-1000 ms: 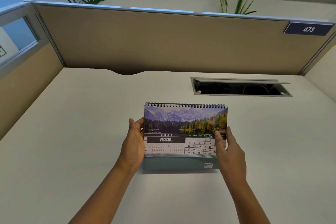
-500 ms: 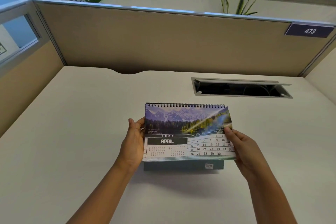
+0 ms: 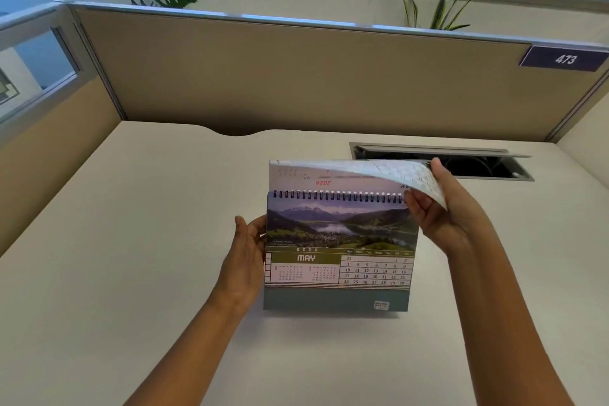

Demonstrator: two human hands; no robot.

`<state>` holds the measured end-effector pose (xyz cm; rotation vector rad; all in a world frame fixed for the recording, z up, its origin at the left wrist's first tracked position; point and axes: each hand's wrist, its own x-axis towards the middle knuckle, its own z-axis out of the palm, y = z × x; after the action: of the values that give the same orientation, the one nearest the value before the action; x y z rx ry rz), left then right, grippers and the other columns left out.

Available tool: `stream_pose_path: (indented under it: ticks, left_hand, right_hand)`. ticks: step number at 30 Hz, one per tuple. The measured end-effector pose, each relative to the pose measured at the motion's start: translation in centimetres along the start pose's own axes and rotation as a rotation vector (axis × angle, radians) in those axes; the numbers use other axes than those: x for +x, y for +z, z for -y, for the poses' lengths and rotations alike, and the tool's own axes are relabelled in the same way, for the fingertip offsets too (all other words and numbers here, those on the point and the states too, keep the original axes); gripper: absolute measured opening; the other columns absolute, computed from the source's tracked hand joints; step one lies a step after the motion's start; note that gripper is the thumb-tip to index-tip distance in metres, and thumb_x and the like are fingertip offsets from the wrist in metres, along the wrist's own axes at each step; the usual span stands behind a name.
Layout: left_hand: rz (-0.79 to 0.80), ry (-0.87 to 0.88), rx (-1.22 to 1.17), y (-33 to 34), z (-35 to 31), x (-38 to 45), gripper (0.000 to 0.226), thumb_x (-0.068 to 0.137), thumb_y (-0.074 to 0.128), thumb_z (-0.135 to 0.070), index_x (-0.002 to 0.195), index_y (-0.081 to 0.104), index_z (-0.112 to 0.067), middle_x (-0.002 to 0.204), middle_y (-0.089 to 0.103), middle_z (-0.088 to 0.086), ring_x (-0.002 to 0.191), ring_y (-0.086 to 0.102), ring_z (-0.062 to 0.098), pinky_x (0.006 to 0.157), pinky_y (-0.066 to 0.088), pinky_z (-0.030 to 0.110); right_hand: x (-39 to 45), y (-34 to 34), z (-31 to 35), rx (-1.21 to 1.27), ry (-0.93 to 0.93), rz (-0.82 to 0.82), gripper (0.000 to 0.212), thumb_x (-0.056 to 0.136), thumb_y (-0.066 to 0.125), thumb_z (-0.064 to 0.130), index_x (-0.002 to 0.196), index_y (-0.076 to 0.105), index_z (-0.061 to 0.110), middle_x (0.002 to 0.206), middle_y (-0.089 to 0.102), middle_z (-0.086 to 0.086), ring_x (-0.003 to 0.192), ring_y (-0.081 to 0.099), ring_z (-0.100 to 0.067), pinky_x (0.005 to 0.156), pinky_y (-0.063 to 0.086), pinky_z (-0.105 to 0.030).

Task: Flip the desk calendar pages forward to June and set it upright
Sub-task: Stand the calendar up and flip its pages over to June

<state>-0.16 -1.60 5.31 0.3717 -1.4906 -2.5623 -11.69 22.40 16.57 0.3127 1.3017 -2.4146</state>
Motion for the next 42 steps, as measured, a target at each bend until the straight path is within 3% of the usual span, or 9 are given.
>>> stream_pose_path:
  ticks: [5,11,17,22,24,27,32,37,42]
  left_hand:
    - [0.008,0.005,-0.001,0.2,0.0,-0.2,0.058,0.076,0.026,-0.063,0.109,0.057,-0.026,0.092,0.076,-0.004,0.088,0.070,0.018,0.063,0.057,0.028]
    - [-0.015,0.015,-0.009,0.4,0.0,0.0,0.060,0.077,0.026,-0.063,0.111,0.057,-0.024,0.092,0.075,-0.002,0.088,0.070,0.018,0.065,0.058,0.029]
    - [-0.012,0.011,-0.019,0.3,0.2,0.2,0.062,0.076,0.027,-0.065,0.112,0.057,-0.025,0.095,0.075,-0.001,0.090,0.070,0.019,0.065,0.057,0.029]
    - [-0.014,0.005,-0.036,0.4,0.2,0.3,0.063,0.075,0.029,-0.066,0.114,0.056,-0.025,0.098,0.074,0.000,0.092,0.070,0.020,0.065,0.058,0.030]
    - [-0.012,0.005,-0.044,0.4,0.2,0.4,0.063,0.075,0.029,-0.066,0.114,0.056,-0.025,0.099,0.073,0.001,0.091,0.070,0.020,0.065,0.058,0.030]
    - [-0.008,-0.003,-0.049,0.4,0.2,0.4,0.064,0.074,0.030,-0.066,0.115,0.056,-0.025,0.102,0.072,0.003,0.092,0.069,0.021,0.065,0.058,0.031]
    - [-0.007,0.003,-0.044,0.4,0.1,0.5,0.066,0.074,0.029,-0.066,0.117,0.055,-0.023,0.104,0.071,0.004,0.093,0.069,0.021,0.065,0.058,0.031]
    - [-0.008,0.008,-0.032,0.4,0.2,0.5,0.061,0.075,0.027,-0.066,0.112,0.057,-0.028,0.097,0.075,-0.001,0.092,0.070,0.021,0.064,0.058,0.032]
    - [-0.017,-0.004,-0.054,0.5,0.0,0.2,0.061,0.074,0.028,-0.067,0.111,0.058,-0.028,0.099,0.074,-0.001,0.093,0.069,0.023,0.068,0.059,0.036]
  right_hand:
    - [1.1,0.5,-0.1,0.012,-0.007,0.083,0.067,0.086,0.027,0.065,0.117,0.058,0.015,0.108,0.073,-0.007,0.090,0.072,-0.022,0.068,0.060,-0.033]
    - [0.5,-0.6,-1.0,-0.073,-0.005,0.052,0.048,0.093,0.039,0.046,0.130,0.047,0.018,0.117,0.065,-0.003,0.097,0.068,-0.019,0.069,0.060,-0.030]
    - [-0.5,-3.3,-4.9,-0.618,-0.333,-0.442,0.040,0.095,0.043,0.031,0.133,0.039,0.019,0.131,0.055,-0.010,0.102,0.054,-0.018,0.080,0.047,-0.033]
    - [-1.4,-4.7,-8.7,-0.927,-0.240,-0.359,0.055,0.093,0.042,0.040,0.142,0.028,0.019,0.147,0.040,-0.012,0.125,0.048,-0.029,0.094,0.045,-0.041]
    - [-1.7,-4.5,-9.7,-0.989,-0.258,-0.299,0.046,0.093,0.041,0.042,0.135,0.037,0.024,0.133,0.055,-0.011,0.106,0.058,-0.024,0.080,0.051,-0.034]
    - [-2.0,-4.3,-10.3,-1.005,-0.304,-0.275,0.042,0.093,0.041,0.040,0.132,0.039,0.027,0.118,0.062,-0.003,0.089,0.056,-0.013,0.062,0.045,-0.017]
    - [-2.4,-4.2,-10.1,-1.043,-0.328,-0.281,0.051,0.092,0.045,0.038,0.139,0.030,0.026,0.124,0.058,-0.003,0.090,0.052,-0.012,0.059,0.041,-0.012]
    - [-3.3,-4.0,-10.0,-1.065,-0.363,-0.322,0.050,0.091,0.050,0.033,0.137,0.033,0.023,0.134,0.053,-0.007,0.107,0.060,-0.027,0.059,0.046,-0.016]
    - [-3.7,-4.4,-8.1,-0.908,-0.455,-0.319,0.025,0.090,0.054,0.025,0.113,0.045,0.025,0.090,0.069,-0.002,0.057,0.064,-0.001,0.038,0.043,-0.009]
